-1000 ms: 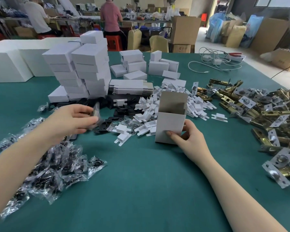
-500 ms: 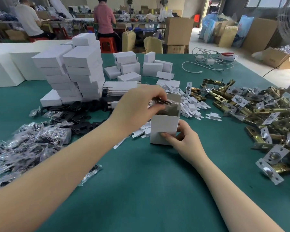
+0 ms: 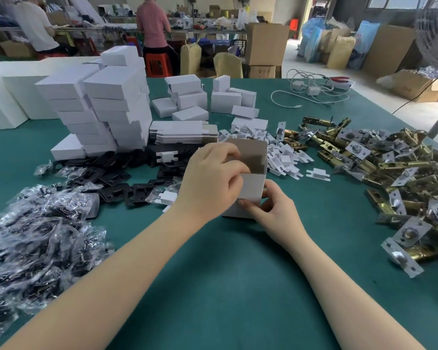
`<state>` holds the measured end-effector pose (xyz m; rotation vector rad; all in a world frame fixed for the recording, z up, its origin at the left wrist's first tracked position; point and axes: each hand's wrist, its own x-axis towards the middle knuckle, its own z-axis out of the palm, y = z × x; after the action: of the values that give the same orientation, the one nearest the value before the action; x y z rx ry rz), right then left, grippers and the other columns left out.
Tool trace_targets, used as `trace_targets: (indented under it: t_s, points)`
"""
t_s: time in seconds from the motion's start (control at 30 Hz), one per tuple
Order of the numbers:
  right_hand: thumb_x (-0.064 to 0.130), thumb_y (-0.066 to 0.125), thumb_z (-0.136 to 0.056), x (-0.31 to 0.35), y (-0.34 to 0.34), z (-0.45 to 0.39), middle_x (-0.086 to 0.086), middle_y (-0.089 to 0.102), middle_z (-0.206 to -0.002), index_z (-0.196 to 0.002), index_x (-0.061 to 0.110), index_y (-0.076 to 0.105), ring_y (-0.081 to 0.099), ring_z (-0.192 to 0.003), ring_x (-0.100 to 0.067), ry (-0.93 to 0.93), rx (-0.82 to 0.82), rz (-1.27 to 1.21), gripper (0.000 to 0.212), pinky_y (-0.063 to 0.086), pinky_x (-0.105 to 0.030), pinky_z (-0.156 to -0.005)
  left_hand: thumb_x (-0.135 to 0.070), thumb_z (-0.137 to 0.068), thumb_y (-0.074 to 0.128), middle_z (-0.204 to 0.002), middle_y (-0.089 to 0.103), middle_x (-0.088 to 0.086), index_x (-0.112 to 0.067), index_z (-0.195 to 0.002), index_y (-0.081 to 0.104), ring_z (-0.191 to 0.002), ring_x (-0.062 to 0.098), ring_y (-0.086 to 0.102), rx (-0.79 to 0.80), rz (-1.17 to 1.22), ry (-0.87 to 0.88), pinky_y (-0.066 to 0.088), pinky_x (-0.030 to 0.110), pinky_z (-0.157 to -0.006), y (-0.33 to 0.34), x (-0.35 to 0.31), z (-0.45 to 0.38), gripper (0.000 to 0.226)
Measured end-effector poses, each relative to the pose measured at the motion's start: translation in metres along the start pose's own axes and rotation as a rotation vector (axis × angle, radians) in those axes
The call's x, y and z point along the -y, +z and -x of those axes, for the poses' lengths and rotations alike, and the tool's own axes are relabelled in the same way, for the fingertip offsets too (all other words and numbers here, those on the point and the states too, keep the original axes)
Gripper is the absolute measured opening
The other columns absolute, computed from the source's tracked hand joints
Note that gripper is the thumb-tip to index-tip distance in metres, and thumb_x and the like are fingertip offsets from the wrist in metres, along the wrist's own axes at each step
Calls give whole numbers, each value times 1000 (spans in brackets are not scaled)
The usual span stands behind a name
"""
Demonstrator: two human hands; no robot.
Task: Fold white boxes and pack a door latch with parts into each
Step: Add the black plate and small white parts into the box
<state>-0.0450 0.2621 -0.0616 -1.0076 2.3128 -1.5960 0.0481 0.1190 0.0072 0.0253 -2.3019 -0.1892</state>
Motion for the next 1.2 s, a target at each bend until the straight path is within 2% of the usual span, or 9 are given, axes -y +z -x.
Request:
trace_targets:
  t_s: [0.13,0.23,0.33,0.47,0.6,0.7,0.83,1.07,1.2]
  points:
    - [43,67,-80,4,4,2,26,62,-104,-122,56,44,58,-82,-5,-113,-74,50,49,48,-20,-72,-6,-92,53,-140,42,6,-17,-133,53,-121,25,52,-86,416,-183,46,32,-101,25,3,25,42]
    - [39,61,-87,8,8,6,28,54,-123,-141,50,31,56,-101,-1,-221,-209,15,63,45,-13,-85,-23,-99,52,-138,53,1,-28,-145,37,-112,6,59,-81,601,-330,49,23,-94,36,7,43,49]
    - [36,54,-93,15,9,9,39,49,-127,-136,51,43,58,-103,-1,-318,-263,-28,46,45,-12,-86,-27,-98,53,-128,53,-15,-29,-144,40,-107,-5,54,-132,531,-270,44,13,-92,37,13,50,48]
    - [34,48,-98,31,11,5,29,63,-106,-105,45,60,59,-101,0,-363,-256,-68,18,42,-11,-82,-25,-99,47,-115,58,-11,-20,-122,64,-115,3,53,-187,535,-224,43,20,-97,33,20,48,28]
    - [13,60,-96,47,9,-10,15,65,-95,-105,38,58,63,-86,-4,-198,-243,-324,26,46,-16,-76,-22,-98,48,-112,60,-24,-29,-109,67,-111,4,58,-272,634,-304,45,19,-96,27,11,40,23]
    - [6,61,-94,54,2,-18,13,64,-95,-119,44,50,63,-79,-1,-187,-167,-385,47,46,-13,-75,-18,-94,57,-114,64,-16,-41,-127,51,-102,12,67,-296,882,-457,50,18,-86,24,6,38,40]
    - [5,61,-94,54,-3,-24,17,66,-94,-103,39,57,64,-71,-4,-249,-142,-305,35,46,-14,-67,-17,-95,55,-115,63,-25,-49,-133,43,-98,7,67,-262,879,-472,50,17,-83,21,8,36,52]
    - [24,72,-85,39,-14,-8,19,66,-112,-90,28,58,67,-102,-5,-340,-102,-180,16,50,-16,-84,-27,-93,60,-122,60,-17,-16,-110,70,-119,8,58,-183,716,-209,53,35,-92,27,15,43,23]
    - [13,67,-90,38,-14,-9,15,67,-113,-89,31,60,68,-90,-2,-325,-115,-188,19,49,-14,-80,-25,-92,62,-116,64,-11,-13,-106,71,-115,10,61,-229,695,-244,55,36,-89,31,12,43,20]
